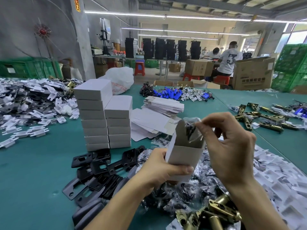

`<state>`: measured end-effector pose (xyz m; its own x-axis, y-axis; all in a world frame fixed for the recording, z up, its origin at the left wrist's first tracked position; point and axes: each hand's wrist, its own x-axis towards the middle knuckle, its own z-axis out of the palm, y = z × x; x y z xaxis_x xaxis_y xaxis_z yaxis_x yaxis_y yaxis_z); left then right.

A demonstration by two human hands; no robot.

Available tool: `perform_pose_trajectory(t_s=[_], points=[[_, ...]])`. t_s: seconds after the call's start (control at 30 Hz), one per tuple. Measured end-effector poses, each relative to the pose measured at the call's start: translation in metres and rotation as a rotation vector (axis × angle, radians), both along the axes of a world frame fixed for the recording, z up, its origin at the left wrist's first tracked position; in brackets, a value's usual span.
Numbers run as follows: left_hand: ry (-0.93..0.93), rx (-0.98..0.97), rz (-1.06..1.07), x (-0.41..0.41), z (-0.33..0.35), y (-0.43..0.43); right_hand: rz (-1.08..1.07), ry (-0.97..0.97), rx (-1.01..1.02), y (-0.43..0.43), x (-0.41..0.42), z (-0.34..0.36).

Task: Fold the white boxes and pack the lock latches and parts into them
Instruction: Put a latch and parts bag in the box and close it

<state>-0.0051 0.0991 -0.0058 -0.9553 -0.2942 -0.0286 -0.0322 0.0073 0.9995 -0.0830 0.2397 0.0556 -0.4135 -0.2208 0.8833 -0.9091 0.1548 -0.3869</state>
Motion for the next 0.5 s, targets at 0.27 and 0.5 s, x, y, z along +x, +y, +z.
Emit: perform_pose_trajectory(t_s=[0.27, 0.5], points=[[0.011, 0.042, 0.007, 0.0, 0.001, 0.001, 0.188, -0.198, 0.194, -0.005, 0.002, -0.005], [0.013, 0.028, 0.001, 0.0, 0.002, 0.002, 0.22, -0.304, 0.315, 0.009, -0.009, 0.004]])
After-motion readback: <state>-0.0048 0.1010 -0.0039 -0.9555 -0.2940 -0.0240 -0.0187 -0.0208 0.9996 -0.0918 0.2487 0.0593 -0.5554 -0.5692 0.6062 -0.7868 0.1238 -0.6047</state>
